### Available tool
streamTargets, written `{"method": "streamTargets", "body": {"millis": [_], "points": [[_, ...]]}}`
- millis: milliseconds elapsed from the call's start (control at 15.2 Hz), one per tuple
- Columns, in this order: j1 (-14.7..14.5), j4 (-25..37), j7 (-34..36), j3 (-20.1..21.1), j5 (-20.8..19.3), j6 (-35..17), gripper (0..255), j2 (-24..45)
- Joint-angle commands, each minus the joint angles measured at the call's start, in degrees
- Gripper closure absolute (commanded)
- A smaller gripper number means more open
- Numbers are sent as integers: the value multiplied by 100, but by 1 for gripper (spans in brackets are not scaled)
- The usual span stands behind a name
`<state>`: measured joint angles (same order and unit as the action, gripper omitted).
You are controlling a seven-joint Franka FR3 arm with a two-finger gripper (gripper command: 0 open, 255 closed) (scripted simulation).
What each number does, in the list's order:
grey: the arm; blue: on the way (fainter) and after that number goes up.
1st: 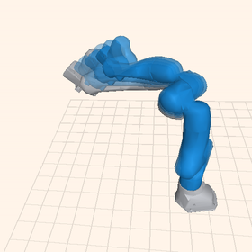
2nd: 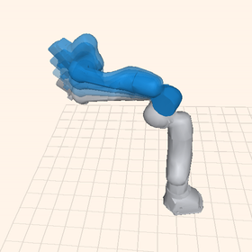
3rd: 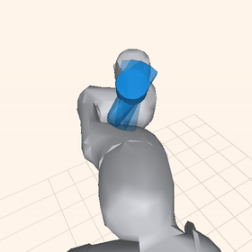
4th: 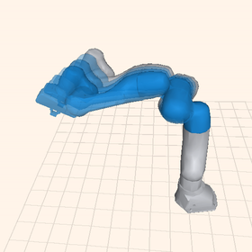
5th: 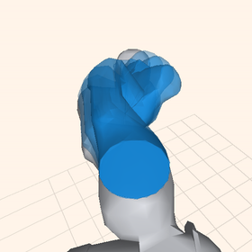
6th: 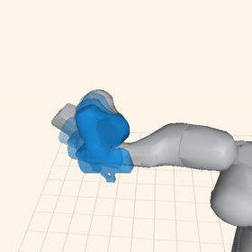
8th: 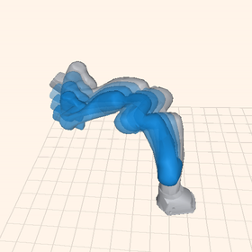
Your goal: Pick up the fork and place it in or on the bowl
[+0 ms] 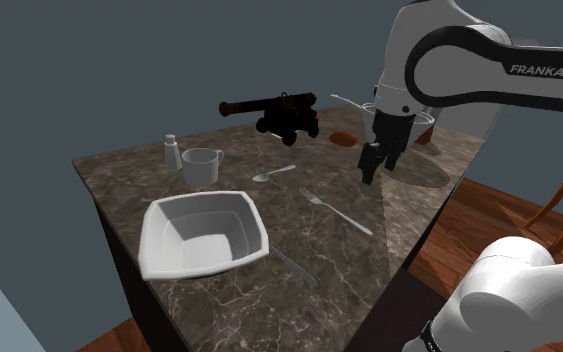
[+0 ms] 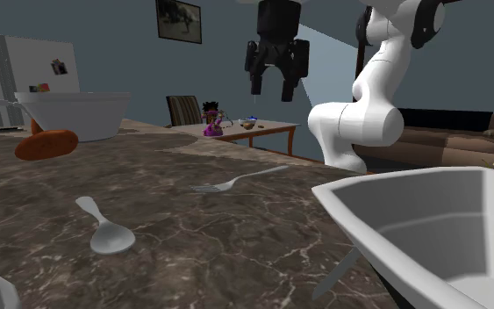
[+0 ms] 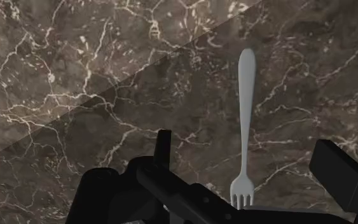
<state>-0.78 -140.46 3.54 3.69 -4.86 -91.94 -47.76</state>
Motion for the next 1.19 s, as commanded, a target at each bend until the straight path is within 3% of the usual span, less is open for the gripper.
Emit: {"method": "streamTargets", "body": {"millis": [0,792,1122], "points": [[0,0,0,0,0,0,0,0],[-6,-239,574,-6,640,-2690,0,1956],[-7,-437,583,4,655,-3087,0,2143]]}}
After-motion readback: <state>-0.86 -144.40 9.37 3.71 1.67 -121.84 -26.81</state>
